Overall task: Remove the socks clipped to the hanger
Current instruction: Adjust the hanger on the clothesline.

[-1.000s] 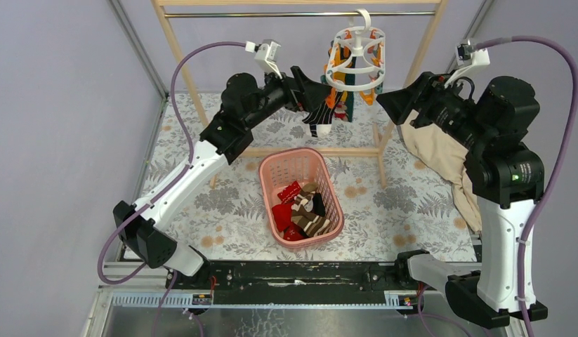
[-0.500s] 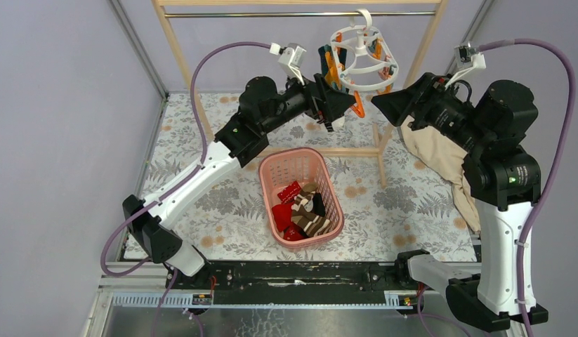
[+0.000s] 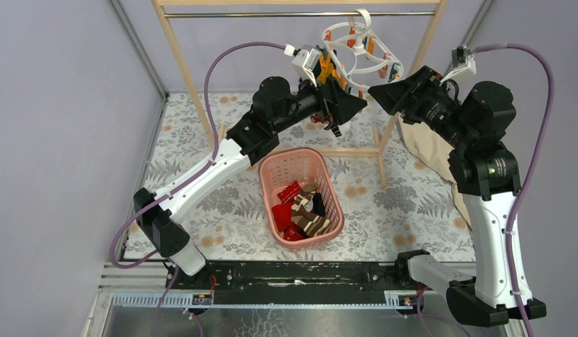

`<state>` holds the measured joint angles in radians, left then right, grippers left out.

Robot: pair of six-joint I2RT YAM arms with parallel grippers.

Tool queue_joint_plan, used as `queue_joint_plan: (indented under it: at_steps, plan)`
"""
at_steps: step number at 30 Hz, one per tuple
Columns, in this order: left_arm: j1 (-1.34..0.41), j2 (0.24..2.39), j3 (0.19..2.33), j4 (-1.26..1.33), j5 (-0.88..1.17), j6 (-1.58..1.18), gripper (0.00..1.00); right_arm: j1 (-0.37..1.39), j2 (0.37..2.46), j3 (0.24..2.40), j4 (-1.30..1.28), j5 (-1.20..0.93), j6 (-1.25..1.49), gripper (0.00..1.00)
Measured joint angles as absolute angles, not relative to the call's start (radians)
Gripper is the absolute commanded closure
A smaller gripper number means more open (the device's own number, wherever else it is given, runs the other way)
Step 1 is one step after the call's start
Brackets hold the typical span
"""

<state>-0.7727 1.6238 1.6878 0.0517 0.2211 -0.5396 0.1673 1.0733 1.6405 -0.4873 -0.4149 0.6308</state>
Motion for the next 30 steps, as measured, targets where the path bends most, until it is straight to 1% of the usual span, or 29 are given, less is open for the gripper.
queue_joint_plan:
  at_steps: [2, 6, 11, 15, 19, 20, 21, 26, 30]
  plan:
    - [-0.773, 1.626, 1.689, 0.051, 0.221, -0.538, 0.01, 0.167, 1.081, 1.633, -0.469, -0.400, 0.646, 0.27]
    - [-0.775, 1.628, 1.689, 0.051, 0.221, -0.536, 0.01, 0.167, 1.113, 1.633, -0.432, -0.364, 0.670, 0.33]
    - [-0.775, 1.628, 1.688, 0.052, 0.221, -0.532, 0.01, 0.167, 1.174, 1.655, -0.408, -0.333, 0.687, 0.42]
    - [-0.775, 1.623, 1.672, 0.054, 0.221, -0.529, 0.01, 0.167, 1.207, 1.660, -0.406, -0.315, 0.696, 0.54]
    - [-0.775, 1.592, 1.615, 0.052, 0.221, -0.529, 0.01, 0.167, 1.227, 1.676, -0.408, -0.295, 0.701, 0.76]
    - [-0.775, 1.581, 1.599, 0.051, 0.221, -0.529, 0.01, 0.167, 1.231, 1.683, -0.409, -0.293, 0.697, 0.80]
    - [-0.775, 1.570, 1.587, 0.049, 0.221, -0.529, 0.01, 0.167, 1.235, 1.693, -0.410, -0.287, 0.698, 0.83]
    - [-0.775, 1.487, 1.540, 0.020, 0.217, -0.529, 0.01, 0.167, 1.239, 1.725, -0.425, -0.275, 0.690, 0.84]
    - [-0.775, 1.389, 1.521, -0.054, 0.209, -0.529, 0.01, 0.166, 1.246, 1.739, -0.439, -0.273, 0.691, 0.85]
